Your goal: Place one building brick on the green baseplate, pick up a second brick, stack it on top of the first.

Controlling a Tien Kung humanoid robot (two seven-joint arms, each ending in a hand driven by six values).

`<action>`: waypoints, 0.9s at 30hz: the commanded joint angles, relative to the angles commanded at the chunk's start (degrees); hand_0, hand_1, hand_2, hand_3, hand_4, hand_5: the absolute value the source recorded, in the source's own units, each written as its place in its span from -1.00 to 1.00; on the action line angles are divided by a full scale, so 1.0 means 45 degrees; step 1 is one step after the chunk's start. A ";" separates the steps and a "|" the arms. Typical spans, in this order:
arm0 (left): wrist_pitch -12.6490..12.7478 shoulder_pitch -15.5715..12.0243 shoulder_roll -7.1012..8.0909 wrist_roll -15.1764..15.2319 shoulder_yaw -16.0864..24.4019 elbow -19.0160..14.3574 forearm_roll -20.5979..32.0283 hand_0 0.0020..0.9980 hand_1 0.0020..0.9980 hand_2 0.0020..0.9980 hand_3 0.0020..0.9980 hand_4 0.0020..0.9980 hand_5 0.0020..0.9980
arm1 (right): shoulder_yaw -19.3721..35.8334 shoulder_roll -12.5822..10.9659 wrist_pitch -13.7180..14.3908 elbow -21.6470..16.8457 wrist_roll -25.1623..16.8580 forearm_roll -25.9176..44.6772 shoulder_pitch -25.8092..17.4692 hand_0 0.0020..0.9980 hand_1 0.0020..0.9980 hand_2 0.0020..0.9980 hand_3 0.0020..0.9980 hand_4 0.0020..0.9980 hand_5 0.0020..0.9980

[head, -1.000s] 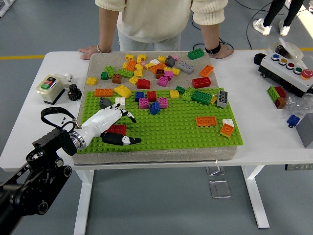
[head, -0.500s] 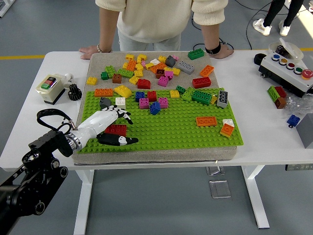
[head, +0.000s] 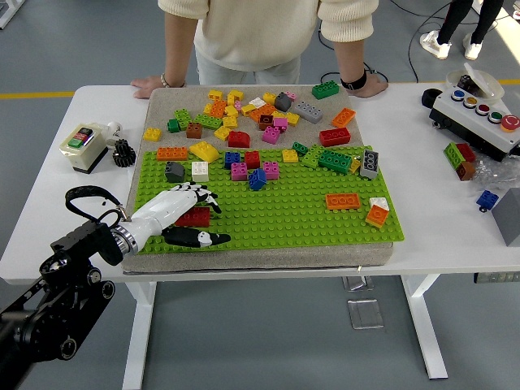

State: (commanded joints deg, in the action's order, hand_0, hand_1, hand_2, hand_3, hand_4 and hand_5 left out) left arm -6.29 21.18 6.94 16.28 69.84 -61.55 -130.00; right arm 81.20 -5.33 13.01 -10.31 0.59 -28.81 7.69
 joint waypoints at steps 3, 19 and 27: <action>0.0029 0.0001 -0.0006 -0.0027 0.0042 0.0082 0.0000 1.00 0.95 0.81 0.28 1.00 0.63 | 0.0005 -0.0001 0.0013 0.0000 -0.0006 -0.0004 -0.0009 0.48 0.33 0.43 0.19 0.84 -0.01; 0.0059 -0.0067 0.0028 -0.0150 0.0219 0.0117 0.0000 1.00 0.94 0.79 0.26 1.00 0.63 | -0.0002 0.0009 0.0069 0.0000 -0.0024 -0.0014 -0.0019 0.48 0.33 0.43 0.19 0.84 -0.01; -0.0008 -0.0130 0.0054 -0.0082 0.0230 0.0005 0.0000 1.00 0.93 0.78 0.26 1.00 0.63 | -0.0014 0.0017 0.0066 0.0000 -0.0027 -0.0025 -0.0044 0.48 0.33 0.43 0.19 0.84 -0.01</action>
State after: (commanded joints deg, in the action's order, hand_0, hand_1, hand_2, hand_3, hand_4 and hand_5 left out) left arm -6.32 20.59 7.18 15.91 70.87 -61.53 -130.00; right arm 81.14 -5.25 13.31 -10.31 0.46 -28.92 7.49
